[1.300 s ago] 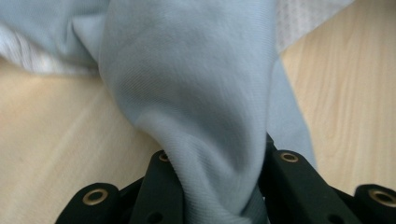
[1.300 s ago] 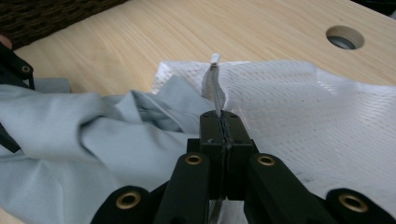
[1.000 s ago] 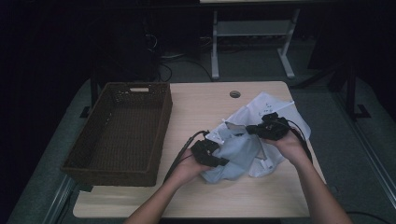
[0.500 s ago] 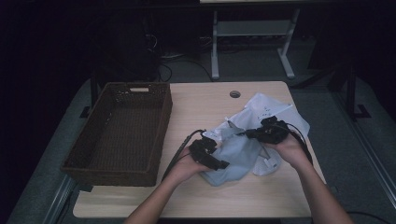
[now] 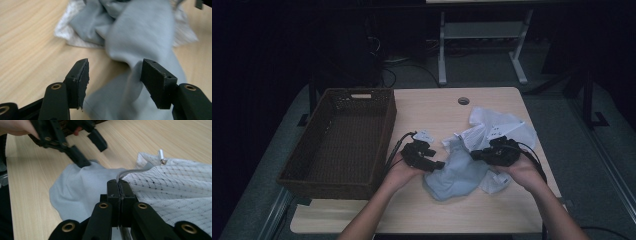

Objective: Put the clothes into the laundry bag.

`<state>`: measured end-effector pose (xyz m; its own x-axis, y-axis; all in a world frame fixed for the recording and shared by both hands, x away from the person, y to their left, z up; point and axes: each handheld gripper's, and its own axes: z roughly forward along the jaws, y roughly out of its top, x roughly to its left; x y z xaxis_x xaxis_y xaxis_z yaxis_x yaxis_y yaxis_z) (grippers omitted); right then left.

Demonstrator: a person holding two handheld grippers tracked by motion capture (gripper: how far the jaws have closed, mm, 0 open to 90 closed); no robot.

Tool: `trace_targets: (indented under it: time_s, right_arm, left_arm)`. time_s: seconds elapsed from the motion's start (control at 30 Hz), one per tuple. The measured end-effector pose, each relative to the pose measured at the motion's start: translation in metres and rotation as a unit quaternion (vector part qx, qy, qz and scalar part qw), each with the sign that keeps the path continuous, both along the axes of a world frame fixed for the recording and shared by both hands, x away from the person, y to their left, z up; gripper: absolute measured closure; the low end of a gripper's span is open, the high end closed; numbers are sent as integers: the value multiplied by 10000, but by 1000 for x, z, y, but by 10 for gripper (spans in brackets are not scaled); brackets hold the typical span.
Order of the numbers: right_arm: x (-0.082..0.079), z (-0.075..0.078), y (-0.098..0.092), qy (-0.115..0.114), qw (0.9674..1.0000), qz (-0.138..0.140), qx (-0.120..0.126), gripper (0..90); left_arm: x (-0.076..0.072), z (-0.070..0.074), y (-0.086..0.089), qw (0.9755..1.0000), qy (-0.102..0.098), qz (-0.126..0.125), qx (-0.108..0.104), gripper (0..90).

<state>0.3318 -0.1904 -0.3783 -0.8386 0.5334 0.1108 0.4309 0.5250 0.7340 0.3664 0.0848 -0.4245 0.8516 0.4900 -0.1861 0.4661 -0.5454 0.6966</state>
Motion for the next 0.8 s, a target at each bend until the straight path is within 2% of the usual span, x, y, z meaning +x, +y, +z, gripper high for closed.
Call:
trace_targets:
  time_s: [0.13,0.17,0.27,0.37,0.57,0.73,0.8]
  right_arm:
    - [5,-1,0,-31,9999,-100,15,883]
    - [7,-1,-1,-51,9999,-150,39,879]
    - [15,-2,-4,-208,9988,-435,-6,879]
    - [23,-4,-8,-229,9979,-612,-1,880]
    - [31,-5,-13,-222,9974,-686,86,880]
    - [33,-7,-14,-190,9975,-670,127,880]
    - [34,-7,-13,-190,9975,-662,141,880]
  left_arm:
    - [17,-8,-13,9999,58,70,-42,409]
    - [21,-9,-17,10000,11,86,-35,418]
    - [36,-14,-28,9998,29,177,-27,452]
    - [48,-18,-37,9997,98,214,14,480]
    - [64,-26,-49,9996,212,161,91,486]
    - [67,-33,-58,9997,183,15,142,583]
    - [67,-35,-62,9996,198,-103,156,698]
